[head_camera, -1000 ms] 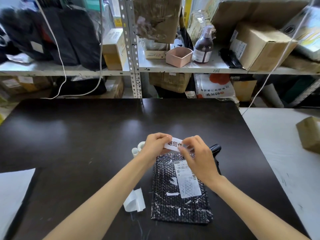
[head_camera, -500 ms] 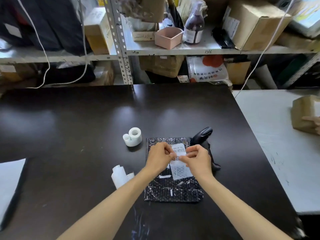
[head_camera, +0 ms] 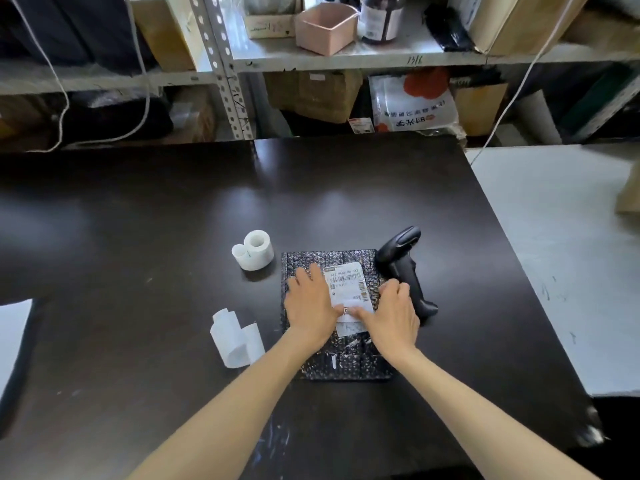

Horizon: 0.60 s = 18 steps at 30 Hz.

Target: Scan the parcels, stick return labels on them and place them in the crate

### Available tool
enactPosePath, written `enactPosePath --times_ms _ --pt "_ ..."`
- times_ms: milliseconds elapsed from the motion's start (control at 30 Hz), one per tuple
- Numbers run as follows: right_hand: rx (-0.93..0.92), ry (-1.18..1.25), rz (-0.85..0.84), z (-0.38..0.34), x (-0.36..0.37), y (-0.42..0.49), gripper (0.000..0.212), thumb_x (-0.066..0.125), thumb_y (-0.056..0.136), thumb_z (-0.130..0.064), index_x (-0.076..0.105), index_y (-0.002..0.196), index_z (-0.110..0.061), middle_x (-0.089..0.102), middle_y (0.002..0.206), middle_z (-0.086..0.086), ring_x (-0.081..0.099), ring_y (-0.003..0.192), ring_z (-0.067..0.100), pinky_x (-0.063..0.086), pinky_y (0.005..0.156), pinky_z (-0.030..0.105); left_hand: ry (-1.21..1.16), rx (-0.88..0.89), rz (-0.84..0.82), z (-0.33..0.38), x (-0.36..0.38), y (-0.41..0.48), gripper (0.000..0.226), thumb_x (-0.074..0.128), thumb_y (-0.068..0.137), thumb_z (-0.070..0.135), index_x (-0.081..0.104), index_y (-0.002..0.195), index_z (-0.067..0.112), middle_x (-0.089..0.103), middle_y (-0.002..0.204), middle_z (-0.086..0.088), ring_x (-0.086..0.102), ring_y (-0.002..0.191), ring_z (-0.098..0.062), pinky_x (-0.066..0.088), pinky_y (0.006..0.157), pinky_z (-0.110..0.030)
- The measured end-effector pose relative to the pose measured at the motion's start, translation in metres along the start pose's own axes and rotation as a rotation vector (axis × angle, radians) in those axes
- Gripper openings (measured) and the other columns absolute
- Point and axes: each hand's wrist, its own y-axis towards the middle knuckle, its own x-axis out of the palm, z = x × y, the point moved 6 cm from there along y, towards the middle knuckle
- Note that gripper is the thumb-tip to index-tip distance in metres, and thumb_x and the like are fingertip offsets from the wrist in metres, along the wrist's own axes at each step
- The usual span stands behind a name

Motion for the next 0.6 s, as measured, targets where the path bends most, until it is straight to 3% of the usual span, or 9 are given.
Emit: enactPosePath --times_ms 167,333,467,600 --pt "0.094 -0.036 -0.010 -0.001 0.003 -0.009 0.069 0.076 0.077 -0.047 0.039 0.117 -0.004 0.043 0.123 0.014 0.042 0.114 0.030 0.043 0.089 0.036 -0.216 -0.264 -0.063 -0.028 -0.001 -0.016 0.077 0.075 0.081 0.039 0.028 0.129 0.002 0.032 0.133 -0.018 0.033 0.123 -0.037 0.041 0.097 -0.041" --pt "0.167 0.217 -0.157 -0.001 0.005 -0.006 0.062 0.082 0.076 -0.023 0.043 0.119 -0.001 0.049 0.126 0.016 0.049 0.116 0.033 0.043 0.096 0.040 -0.412 -0.378 -0.164 -0.048 -0.011 -0.014 0.068 0.073 0.086 0.029 0.034 0.131 -0.003 0.042 0.136 -0.023 0.045 0.126 -0.042 0.041 0.099 -0.042" --pt "0.121 0.437 -0.117 -0.018 -0.023 -0.002 0.052 0.087 0.068 -0.015 0.053 0.108 -0.012 0.060 0.114 0.006 0.059 0.101 0.023 0.049 0.090 0.041 -0.558 -0.343 -0.096 -0.059 -0.040 -0.006 0.050 0.076 0.084 0.025 0.047 0.120 0.004 0.057 0.122 -0.013 0.054 0.116 -0.033 0.043 0.091 -0.039" --pt "0.032 0.519 -0.037 -0.049 -0.064 0.011 0.052 0.089 0.065 -0.017 0.053 0.103 -0.016 0.063 0.108 0.004 0.061 0.098 0.023 0.051 0.089 0.045 -0.646 -0.258 0.051 -0.055 -0.093 0.001 0.027 0.077 0.081 0.023 0.051 0.087 0.016 0.064 0.098 -0.002 0.058 0.106 -0.029 0.045 0.085 -0.036"
